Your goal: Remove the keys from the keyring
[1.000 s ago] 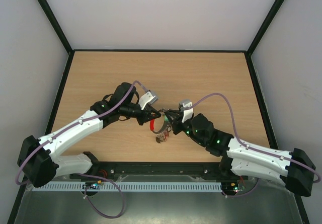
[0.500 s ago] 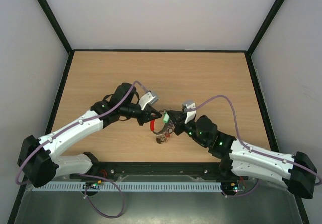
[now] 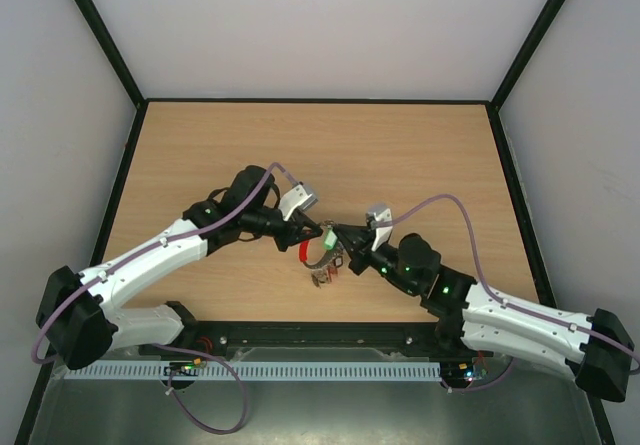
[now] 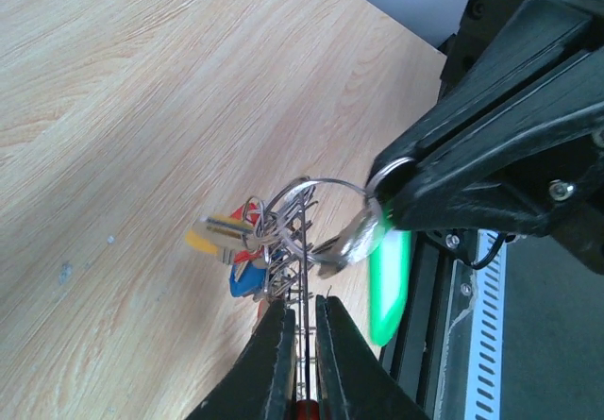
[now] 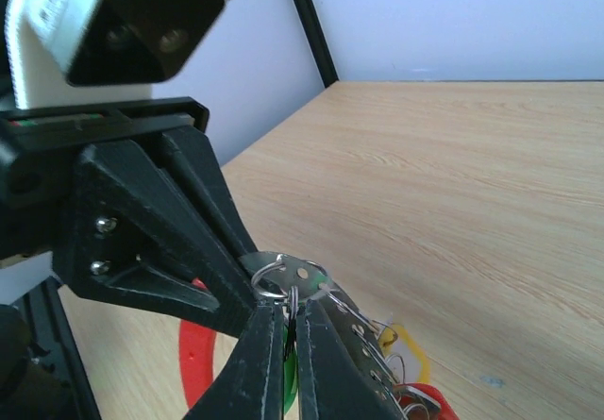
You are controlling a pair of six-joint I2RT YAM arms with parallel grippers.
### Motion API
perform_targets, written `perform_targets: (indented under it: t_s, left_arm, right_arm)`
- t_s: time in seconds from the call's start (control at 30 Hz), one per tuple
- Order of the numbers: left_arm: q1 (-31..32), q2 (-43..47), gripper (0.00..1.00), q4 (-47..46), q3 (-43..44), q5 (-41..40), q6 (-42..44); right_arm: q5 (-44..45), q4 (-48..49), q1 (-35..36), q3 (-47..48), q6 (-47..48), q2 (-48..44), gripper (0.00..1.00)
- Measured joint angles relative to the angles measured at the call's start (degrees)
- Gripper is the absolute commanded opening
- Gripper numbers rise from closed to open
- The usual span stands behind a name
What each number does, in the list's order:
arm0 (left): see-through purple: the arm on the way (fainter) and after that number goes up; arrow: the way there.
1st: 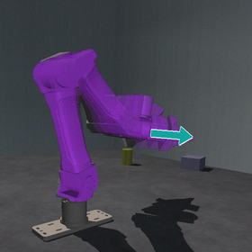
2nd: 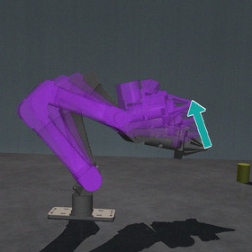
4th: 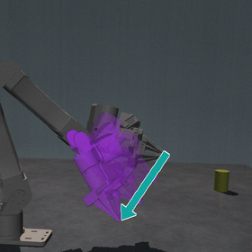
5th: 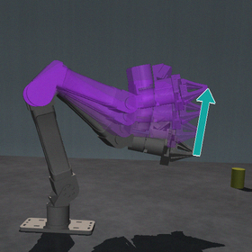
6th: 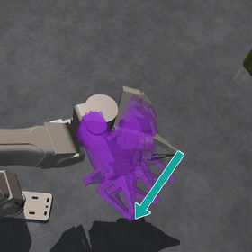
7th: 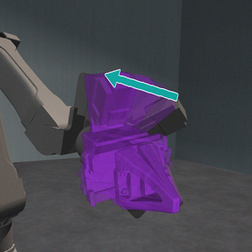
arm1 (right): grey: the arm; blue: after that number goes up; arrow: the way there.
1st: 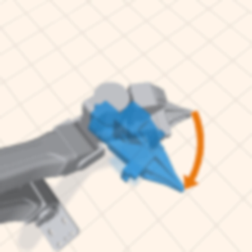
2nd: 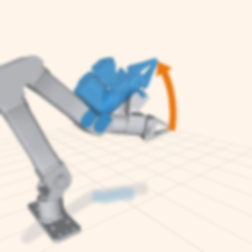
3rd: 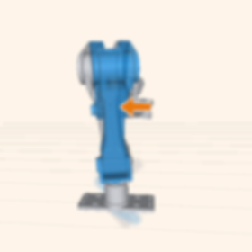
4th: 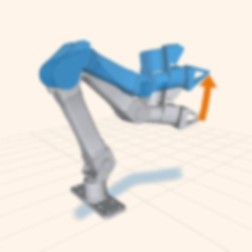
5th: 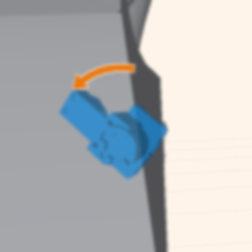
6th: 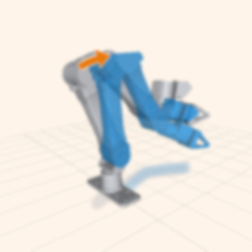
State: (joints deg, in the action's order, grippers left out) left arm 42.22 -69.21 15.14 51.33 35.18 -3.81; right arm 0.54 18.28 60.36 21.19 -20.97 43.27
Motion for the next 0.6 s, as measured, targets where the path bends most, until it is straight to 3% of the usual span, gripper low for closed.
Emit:
perform_targets:
  t_s: [0.33,0.6]
  left_arm:
    - [0.2,0.0,0.19,-0.3,0.0,1.6,0.0]
    - [0.4,0.0,0.2,-1.2,0.0,4.4,0.0]
  right_arm:
    - [-2.4,1.9,0.0,-1.7,-1.2,-4.0,0.02]
    - [-4.6,3.9,0.0,-2.2,-2.4,-5.4,0.02]
